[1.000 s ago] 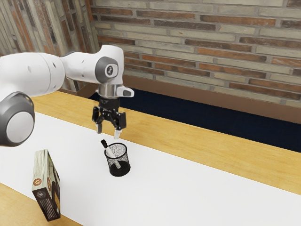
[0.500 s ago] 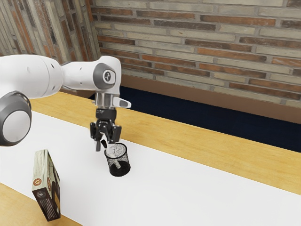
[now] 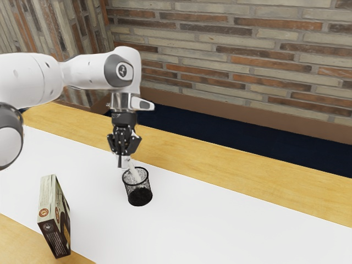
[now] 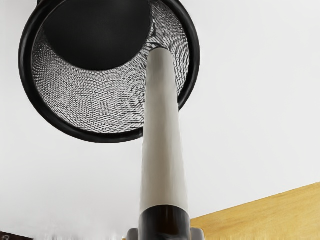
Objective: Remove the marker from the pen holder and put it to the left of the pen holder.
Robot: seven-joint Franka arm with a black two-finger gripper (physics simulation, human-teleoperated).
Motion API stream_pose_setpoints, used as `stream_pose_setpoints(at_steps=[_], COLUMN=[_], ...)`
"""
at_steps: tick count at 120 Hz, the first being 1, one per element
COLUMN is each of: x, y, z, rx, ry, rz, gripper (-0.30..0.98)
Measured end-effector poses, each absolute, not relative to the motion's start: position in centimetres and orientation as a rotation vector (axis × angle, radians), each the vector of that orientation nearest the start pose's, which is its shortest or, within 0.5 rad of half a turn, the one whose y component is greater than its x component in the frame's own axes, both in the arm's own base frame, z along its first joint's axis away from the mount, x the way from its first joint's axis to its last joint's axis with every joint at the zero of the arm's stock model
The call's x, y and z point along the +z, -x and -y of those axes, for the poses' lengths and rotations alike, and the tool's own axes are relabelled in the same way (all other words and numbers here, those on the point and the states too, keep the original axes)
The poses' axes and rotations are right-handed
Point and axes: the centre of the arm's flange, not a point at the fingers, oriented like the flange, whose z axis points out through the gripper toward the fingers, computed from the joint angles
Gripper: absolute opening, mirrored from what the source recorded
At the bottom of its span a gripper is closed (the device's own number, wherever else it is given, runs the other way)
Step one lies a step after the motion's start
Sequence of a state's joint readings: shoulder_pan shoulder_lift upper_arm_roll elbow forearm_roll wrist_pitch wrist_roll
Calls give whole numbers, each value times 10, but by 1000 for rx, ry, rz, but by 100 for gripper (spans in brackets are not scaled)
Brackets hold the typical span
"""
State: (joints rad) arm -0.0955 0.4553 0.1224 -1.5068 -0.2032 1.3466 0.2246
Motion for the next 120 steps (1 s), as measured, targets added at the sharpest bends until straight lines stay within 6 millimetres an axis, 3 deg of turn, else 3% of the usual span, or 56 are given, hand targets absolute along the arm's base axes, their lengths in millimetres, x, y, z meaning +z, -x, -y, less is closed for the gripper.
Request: stream_pose_setpoints(at_steps=[21, 29, 36, 44, 75, 97, 120], x=[478, 498, 502, 490, 384, 360, 333], y=[-583, -577, -576, -580, -616, -636, -632], z=[0, -15, -32, -51, -96, -103, -114], rx=[800, 772, 772, 795, 978, 1087, 1352], ry=[3224, 3198, 3166, 3116, 2964, 2915, 2852], rz=[-241, -195, -145, -92, -40, -69, -60], gripper=[-6, -6, -6, -6, -6, -7, -7])
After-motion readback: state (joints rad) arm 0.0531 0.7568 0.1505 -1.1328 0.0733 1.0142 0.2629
